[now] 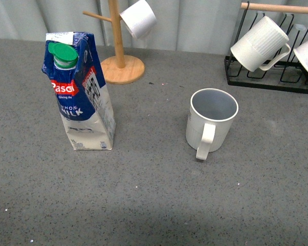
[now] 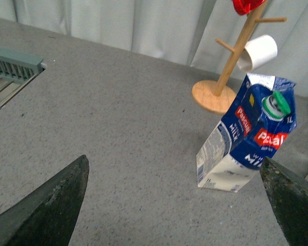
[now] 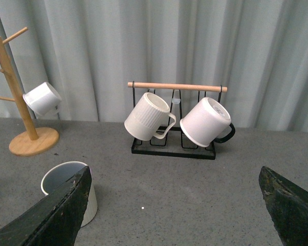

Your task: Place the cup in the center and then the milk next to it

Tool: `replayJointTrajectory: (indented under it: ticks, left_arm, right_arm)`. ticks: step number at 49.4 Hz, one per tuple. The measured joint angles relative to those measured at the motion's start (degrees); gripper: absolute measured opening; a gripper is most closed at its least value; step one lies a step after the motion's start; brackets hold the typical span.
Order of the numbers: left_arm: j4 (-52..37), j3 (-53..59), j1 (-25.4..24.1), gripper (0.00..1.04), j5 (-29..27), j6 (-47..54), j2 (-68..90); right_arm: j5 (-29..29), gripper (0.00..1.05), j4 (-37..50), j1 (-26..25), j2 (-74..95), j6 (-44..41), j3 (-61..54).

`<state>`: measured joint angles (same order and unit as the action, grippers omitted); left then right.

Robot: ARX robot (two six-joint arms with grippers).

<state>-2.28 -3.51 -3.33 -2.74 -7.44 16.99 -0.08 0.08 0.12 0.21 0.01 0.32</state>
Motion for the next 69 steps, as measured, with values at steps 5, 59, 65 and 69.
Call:
replayJointTrajectory:
  ticks: [5, 59, 65, 69]
  left_arm:
    - [-14.60, -3.08, -2.75, 0.98, 4.35, -0.39, 16.83]
    - [-37.90, -17.70, 11.67, 0.98, 9.53, 4.39, 72.06]
    - [-37.81, -18.25, 12.39, 0.98, 10.25, 4.39, 72.94]
    - [-37.68, -18.73, 12.50, 0.98, 10.29, 4.39, 73.48]
  right_arm:
    - [0.00, 0.95, 0.00, 0.00, 0.00, 0.00, 0.00]
    - [-0.02, 0.95, 0.00, 0.00, 0.00, 0.00, 0.00]
    - [0.00, 0.95, 0.00, 0.00, 0.00, 0.00, 0.00]
    - [0.00, 0.95, 0.00, 0.00, 0.00, 0.00, 0.00]
